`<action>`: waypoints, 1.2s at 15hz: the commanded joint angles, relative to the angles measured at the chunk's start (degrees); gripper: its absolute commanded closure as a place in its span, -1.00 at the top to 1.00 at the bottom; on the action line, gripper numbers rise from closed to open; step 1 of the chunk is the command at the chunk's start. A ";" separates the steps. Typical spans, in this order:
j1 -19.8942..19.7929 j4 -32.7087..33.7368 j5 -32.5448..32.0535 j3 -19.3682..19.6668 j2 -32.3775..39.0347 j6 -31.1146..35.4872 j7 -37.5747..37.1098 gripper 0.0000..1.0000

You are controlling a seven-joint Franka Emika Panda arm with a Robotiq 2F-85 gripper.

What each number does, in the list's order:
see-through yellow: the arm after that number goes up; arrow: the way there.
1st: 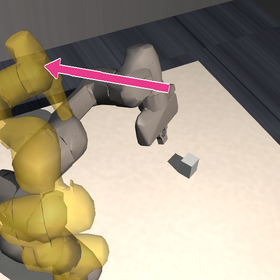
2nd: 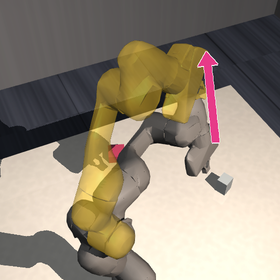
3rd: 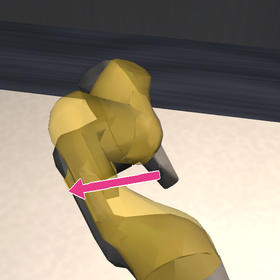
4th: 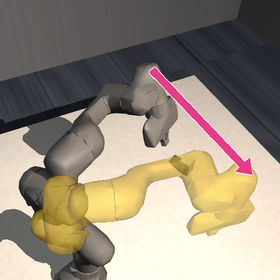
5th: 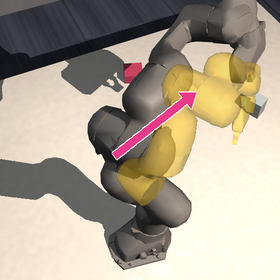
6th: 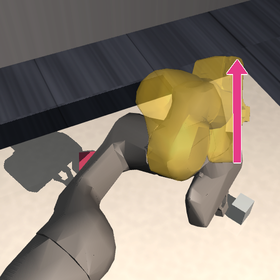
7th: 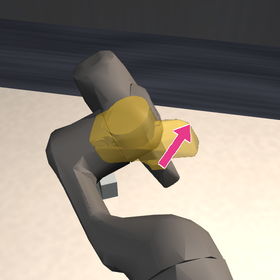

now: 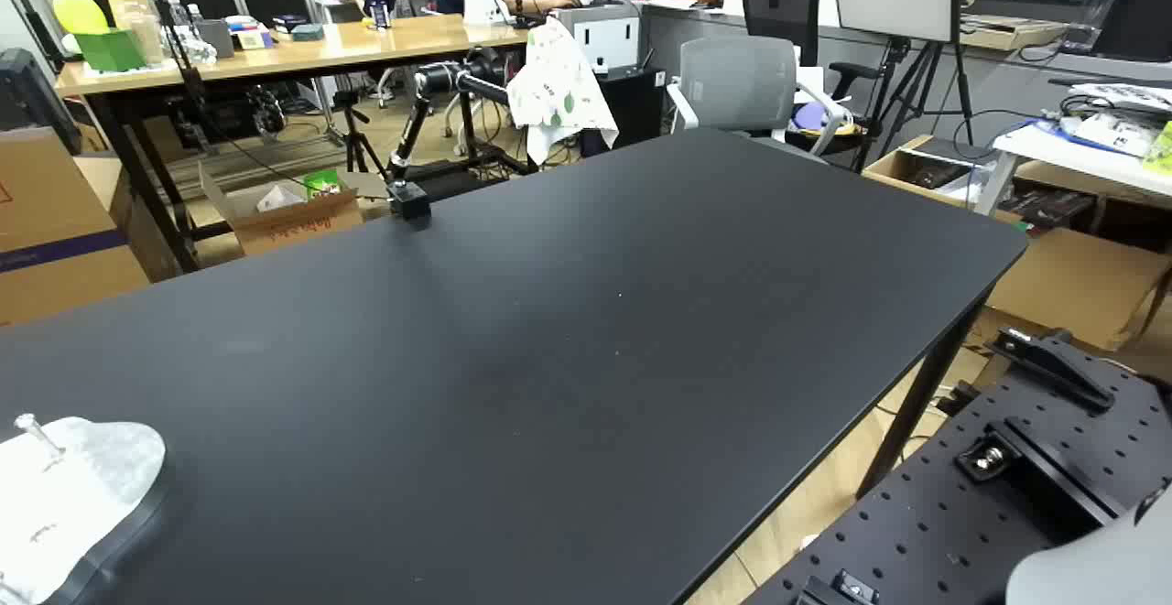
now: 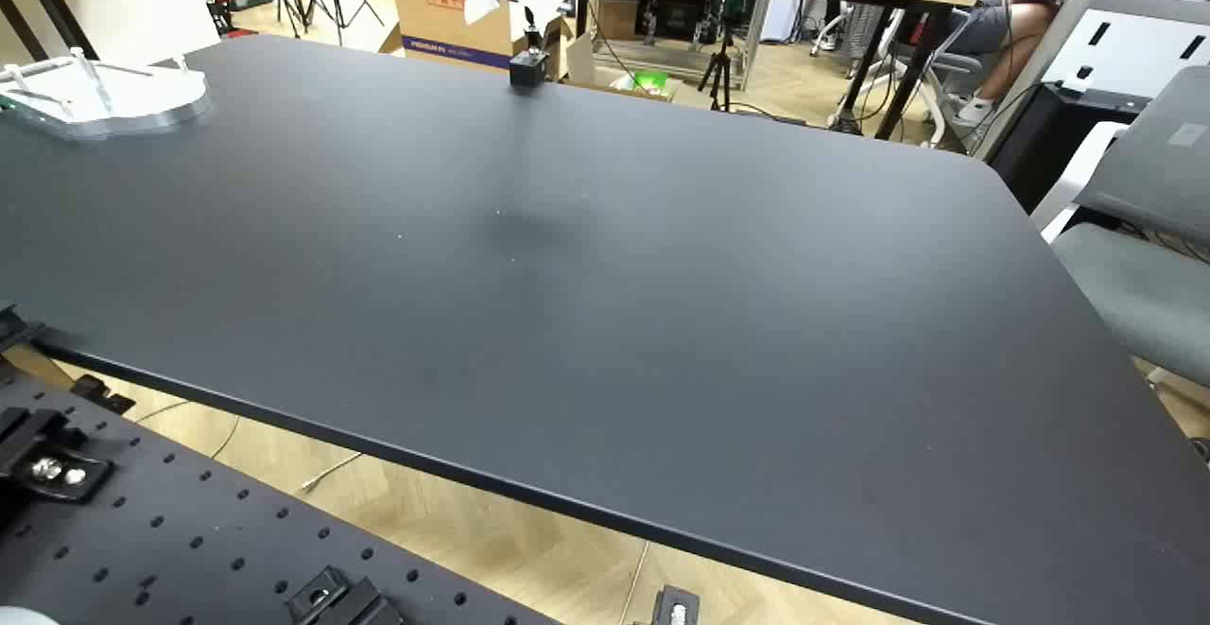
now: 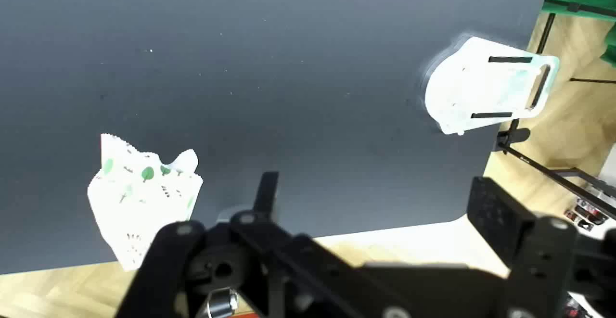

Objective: Unhang the white cloth from the black stand

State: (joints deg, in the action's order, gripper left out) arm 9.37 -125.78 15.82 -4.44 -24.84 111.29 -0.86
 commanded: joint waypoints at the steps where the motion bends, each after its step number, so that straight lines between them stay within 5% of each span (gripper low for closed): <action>1: -0.55 0.14 0.19 -0.43 0.06 -0.01 0.17 1.00; 12: -0.54 0.16 0.19 -0.43 0.05 0.10 0.18 1.00; 18: -5.53 -0.65 -11.93 -0.51 1.94 12.47 0.65 1.00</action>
State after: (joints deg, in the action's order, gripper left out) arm 6.55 -126.31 9.68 -4.82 -24.14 118.62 -0.83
